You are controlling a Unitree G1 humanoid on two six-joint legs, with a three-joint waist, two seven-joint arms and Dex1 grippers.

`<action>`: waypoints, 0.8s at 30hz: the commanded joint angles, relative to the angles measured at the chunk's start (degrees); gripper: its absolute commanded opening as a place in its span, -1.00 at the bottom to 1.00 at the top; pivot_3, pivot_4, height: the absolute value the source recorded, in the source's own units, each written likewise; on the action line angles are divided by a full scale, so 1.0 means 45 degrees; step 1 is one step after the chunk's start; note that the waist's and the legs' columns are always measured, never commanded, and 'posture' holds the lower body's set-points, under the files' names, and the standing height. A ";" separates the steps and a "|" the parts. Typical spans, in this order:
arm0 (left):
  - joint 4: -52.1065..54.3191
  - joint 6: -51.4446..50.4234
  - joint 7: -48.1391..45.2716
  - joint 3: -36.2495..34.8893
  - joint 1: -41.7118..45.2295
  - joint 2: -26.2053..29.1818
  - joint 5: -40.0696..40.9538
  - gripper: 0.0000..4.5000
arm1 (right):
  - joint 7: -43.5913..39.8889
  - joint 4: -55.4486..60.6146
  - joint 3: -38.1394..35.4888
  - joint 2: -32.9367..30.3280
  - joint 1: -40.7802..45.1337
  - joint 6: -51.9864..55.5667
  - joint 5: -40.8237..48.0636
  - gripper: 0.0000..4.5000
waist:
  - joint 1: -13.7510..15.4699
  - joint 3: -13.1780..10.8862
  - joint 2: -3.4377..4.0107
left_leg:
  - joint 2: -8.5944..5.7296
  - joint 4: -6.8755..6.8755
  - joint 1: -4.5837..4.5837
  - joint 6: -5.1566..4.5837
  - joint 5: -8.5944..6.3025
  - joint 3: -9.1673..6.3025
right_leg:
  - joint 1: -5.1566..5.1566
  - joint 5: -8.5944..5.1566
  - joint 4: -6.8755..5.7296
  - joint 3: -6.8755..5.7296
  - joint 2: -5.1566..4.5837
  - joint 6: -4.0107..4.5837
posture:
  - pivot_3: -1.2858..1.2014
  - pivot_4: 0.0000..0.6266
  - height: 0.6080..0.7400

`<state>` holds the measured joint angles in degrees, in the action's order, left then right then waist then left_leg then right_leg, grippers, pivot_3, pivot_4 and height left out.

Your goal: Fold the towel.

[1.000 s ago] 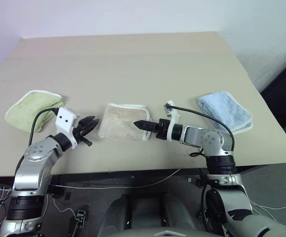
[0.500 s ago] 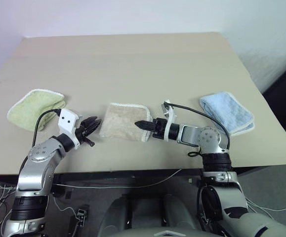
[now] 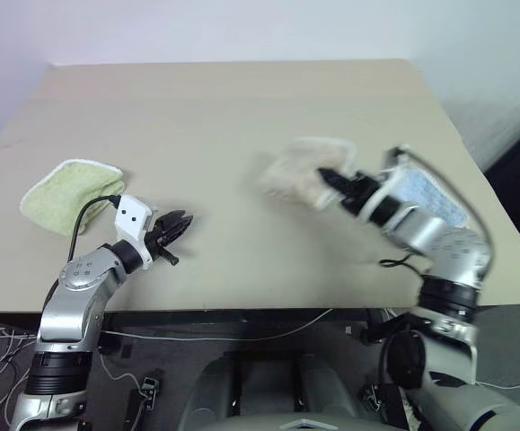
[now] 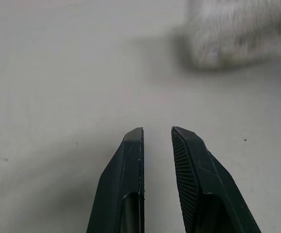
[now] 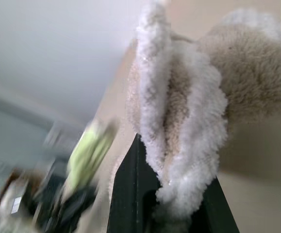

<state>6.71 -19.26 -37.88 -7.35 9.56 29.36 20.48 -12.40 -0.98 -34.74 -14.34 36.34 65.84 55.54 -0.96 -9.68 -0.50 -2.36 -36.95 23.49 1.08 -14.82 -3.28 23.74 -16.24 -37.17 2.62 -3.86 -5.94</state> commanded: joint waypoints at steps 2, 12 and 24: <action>-0.0350 0.0373 -0.0303 0.0485 0.0631 -0.0227 -0.0138 -0.59 | 0.1983 0.1368 -0.2235 -0.1454 0.0122 -0.0034 0.1674 -0.99 | 0.0055 0.0000 -0.0001 | 0.0000 -0.0002 0.0001 -0.0001 0.0000 -0.0003 | -0.0009 0.0000 0.0004 0.0003 -0.0002 0.0000 | 0.03 -0.52 1.00; -0.1935 0.0947 -0.0968 0.1400 0.1960 -0.0843 -0.0467 -0.59 | 0.6777 0.1723 -0.3875 -0.1321 -0.2682 0.0056 0.4582 -0.99 | -0.0006 0.0000 0.0007 | 0.0011 -0.0010 -0.0003 -0.0007 0.0001 0.0012 | -0.0018 0.0000 -0.0004 0.0018 0.0012 -0.0001 | 0.03 -0.52 1.00; -0.2151 0.1041 -0.1270 0.1579 0.2146 -0.1057 -0.0580 -0.59 | 0.7991 0.2237 -0.3119 -0.1462 -0.4414 -0.1879 0.5819 -0.51 | 0.0034 0.0000 0.0005 | 0.0010 -0.0024 -0.0008 -0.0013 -0.0001 0.0014 | -0.0034 0.0000 -0.0002 0.0003 0.0041 -0.0005 | 0.03 -0.52 1.00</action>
<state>-4.30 -15.50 -43.36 -0.16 18.91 24.57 17.97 23.32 6.58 -48.85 -19.66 16.72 59.03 79.59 -0.81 -9.68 -0.48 -2.32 -37.06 23.45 1.02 -14.83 -3.22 23.58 -16.24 -37.18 2.64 -3.68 -5.97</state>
